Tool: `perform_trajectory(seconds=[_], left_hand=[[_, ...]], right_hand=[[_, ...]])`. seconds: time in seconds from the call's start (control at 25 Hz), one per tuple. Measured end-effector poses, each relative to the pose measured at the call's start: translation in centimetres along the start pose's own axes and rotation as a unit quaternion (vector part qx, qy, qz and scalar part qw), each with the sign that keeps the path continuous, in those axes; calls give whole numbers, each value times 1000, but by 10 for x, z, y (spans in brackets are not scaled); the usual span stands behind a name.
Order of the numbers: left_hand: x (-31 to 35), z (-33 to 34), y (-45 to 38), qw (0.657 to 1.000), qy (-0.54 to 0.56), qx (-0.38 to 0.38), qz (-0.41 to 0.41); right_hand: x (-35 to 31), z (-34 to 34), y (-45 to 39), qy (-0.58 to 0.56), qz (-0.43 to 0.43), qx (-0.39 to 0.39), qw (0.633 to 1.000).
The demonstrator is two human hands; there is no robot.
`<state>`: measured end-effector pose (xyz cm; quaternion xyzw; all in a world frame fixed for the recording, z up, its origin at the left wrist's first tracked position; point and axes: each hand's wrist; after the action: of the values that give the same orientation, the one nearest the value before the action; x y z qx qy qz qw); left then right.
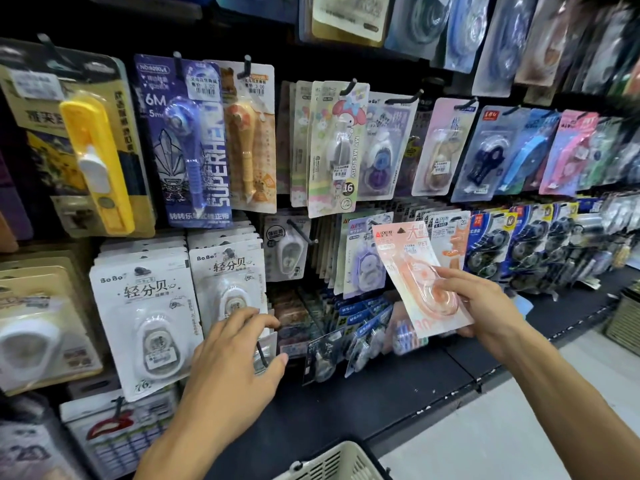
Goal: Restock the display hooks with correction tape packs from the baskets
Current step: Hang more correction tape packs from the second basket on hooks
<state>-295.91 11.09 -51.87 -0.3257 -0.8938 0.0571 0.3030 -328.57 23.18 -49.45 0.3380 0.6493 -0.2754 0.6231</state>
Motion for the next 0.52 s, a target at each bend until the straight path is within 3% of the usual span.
perform_trajectory(seconds=[0.16, 0.28, 0.4, 0.52], left_hand=[[1, -1, 0, 1000, 20, 8, 12], [4, 0, 0, 999, 25, 15, 13], [5, 0, -1, 998, 0, 68, -7], [1, -4, -3, 993, -17, 115, -27]], right_hand=[[1, 1, 2, 30, 1, -14, 999], [1, -1, 2, -14, 2, -5, 1000], [4, 6, 2, 0, 10, 3, 1000], [10, 26, -4, -96, 6, -34, 995]])
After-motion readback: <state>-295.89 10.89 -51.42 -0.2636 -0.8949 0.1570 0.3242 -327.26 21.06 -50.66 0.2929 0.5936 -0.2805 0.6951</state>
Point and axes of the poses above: each hand's wrist, its own y-axis away from the middle knuckle, its own z-axis out of the palm, x = y × z, and after that the axes turned 2 degrees about x, right-handed
